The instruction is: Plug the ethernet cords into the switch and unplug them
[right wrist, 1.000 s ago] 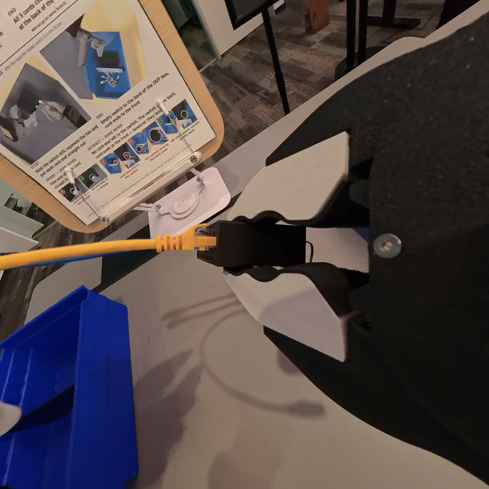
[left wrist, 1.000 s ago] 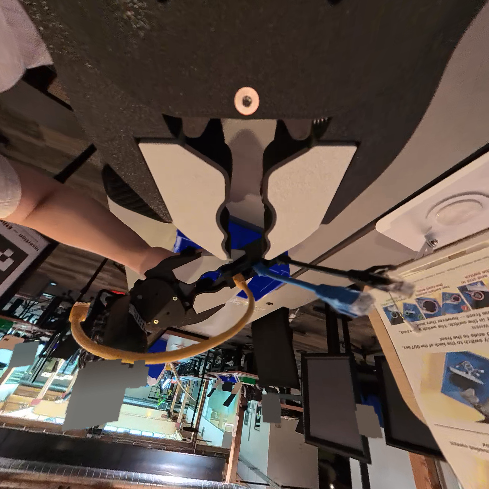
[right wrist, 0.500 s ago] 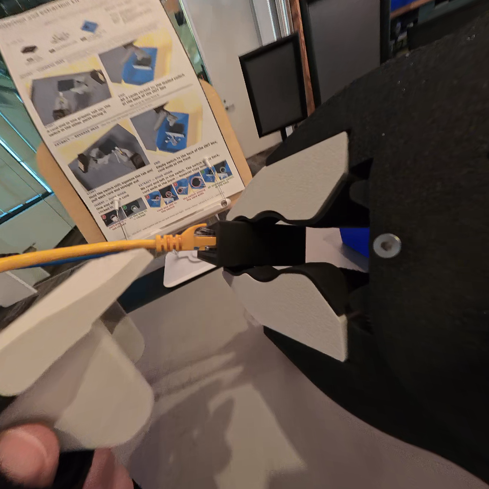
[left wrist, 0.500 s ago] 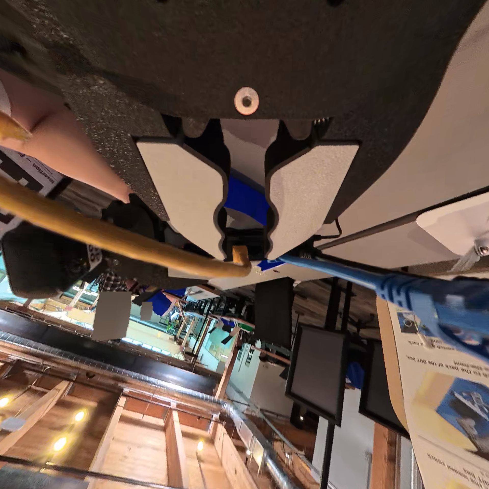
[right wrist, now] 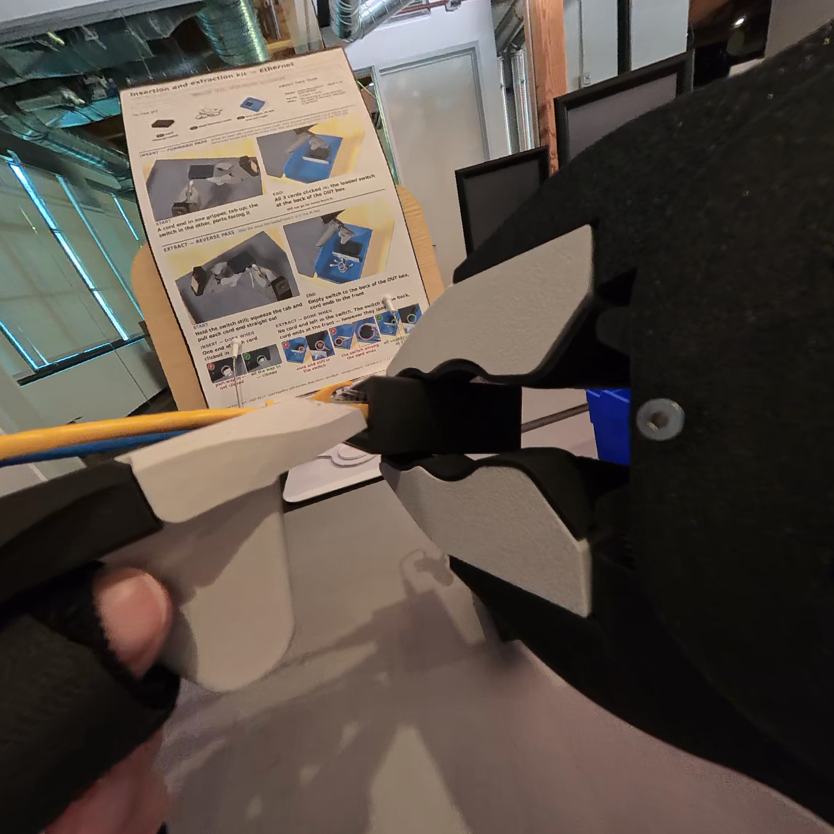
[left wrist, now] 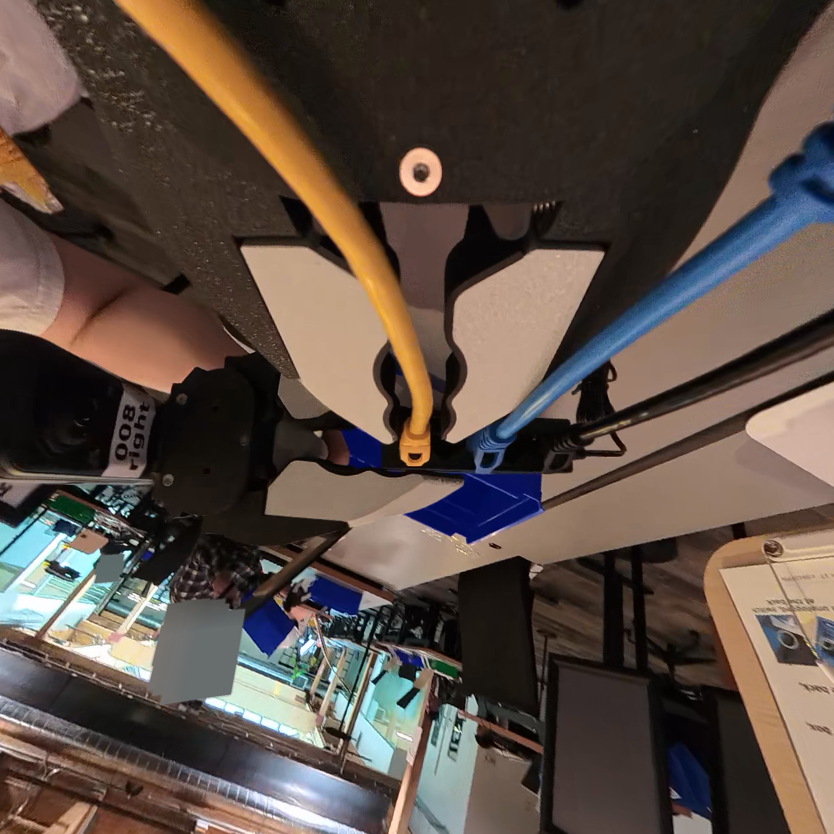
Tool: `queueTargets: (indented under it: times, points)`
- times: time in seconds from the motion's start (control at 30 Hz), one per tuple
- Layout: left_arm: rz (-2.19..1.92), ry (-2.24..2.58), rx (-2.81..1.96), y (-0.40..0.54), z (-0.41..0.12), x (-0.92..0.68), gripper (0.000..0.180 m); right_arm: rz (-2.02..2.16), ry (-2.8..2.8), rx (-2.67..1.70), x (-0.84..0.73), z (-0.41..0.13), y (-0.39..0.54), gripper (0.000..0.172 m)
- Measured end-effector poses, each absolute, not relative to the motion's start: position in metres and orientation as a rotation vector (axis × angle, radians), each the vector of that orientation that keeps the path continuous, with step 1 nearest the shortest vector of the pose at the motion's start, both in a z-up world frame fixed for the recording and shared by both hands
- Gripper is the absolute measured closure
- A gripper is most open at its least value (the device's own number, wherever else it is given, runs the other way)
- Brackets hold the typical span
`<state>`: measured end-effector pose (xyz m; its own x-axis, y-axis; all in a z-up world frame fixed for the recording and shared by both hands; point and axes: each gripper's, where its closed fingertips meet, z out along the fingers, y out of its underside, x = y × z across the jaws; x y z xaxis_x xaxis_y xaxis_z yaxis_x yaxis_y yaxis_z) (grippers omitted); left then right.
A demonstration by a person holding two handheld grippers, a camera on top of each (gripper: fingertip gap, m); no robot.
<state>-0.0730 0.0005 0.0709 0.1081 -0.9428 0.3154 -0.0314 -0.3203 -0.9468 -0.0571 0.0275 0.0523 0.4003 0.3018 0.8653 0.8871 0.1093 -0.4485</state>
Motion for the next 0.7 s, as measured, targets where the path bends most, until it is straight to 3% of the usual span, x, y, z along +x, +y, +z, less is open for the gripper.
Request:
queueTargets:
  times: [0.7]
  points:
    - [-1.366,1.028,-1.474,-0.0018,0.0774,-0.0773,0.17,-0.705,-1.161,-1.39,-0.0544,0.058,0.025,0.145]
